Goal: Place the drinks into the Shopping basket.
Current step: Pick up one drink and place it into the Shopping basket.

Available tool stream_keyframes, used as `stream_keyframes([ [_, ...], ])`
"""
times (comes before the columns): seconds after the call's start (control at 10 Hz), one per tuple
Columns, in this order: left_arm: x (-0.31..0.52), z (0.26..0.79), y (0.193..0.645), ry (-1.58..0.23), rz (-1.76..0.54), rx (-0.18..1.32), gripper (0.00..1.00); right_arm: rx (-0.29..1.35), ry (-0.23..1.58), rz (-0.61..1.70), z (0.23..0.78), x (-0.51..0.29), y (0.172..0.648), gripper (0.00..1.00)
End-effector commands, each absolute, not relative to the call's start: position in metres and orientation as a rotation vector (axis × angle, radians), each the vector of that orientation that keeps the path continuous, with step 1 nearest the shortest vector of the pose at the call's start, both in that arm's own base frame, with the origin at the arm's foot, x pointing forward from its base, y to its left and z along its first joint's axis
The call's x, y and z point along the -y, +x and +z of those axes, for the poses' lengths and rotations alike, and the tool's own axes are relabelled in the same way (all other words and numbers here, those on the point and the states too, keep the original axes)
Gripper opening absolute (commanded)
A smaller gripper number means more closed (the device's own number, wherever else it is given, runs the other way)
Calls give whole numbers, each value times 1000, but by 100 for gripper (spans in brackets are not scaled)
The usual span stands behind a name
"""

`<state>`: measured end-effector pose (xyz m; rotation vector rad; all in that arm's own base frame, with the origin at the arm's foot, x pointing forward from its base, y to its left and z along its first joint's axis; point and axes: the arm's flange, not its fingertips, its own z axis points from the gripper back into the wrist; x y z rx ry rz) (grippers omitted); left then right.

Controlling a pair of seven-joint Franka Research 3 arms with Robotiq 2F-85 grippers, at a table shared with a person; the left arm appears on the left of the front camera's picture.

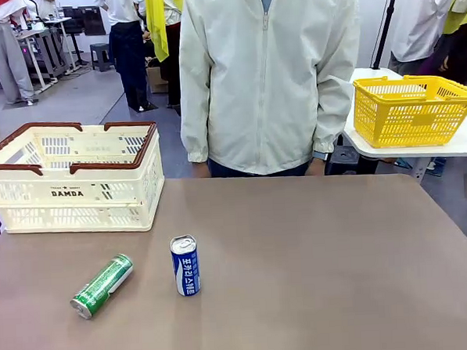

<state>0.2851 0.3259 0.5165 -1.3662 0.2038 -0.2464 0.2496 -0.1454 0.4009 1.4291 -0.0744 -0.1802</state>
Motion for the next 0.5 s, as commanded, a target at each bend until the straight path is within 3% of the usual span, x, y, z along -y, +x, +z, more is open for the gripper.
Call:
stream_keyframes([
  [0.0,-326,516,285,-1366,-246,-204,100,63,1425,-197,409,147,247,100],
  [0.1,-304,536,295,-1277,34,-339,100,63,1425,-197,409,147,247,100],
  [0.4,-133,587,309,-796,176,-540,100,63,1425,-197,409,147,247,100],
])
